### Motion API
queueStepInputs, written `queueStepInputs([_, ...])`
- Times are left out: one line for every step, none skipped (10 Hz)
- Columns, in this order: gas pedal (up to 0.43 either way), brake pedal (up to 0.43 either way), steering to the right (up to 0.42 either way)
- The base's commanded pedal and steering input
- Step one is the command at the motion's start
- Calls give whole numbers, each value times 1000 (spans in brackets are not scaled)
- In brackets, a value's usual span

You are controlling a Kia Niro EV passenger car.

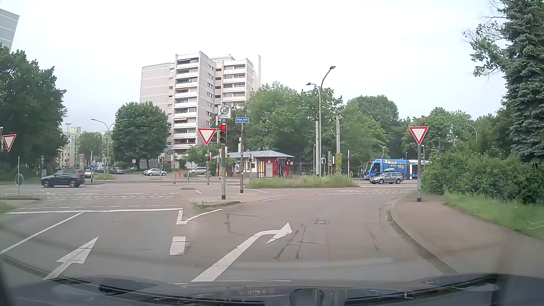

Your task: Follow the waypoints while adhering to traffic rules and regulations

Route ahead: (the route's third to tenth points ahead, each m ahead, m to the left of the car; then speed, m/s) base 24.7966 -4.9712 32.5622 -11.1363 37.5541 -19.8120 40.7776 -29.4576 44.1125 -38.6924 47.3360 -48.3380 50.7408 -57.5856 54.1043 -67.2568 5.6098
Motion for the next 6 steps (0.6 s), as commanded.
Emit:
queueStepInputs([0,134,13])
queueStepInputs([0,140,18])
queueStepInputs([0,140,24])
queueStepInputs([0,146,35])
queueStepInputs([0,146,46])
queueStepInputs([0,152,54])
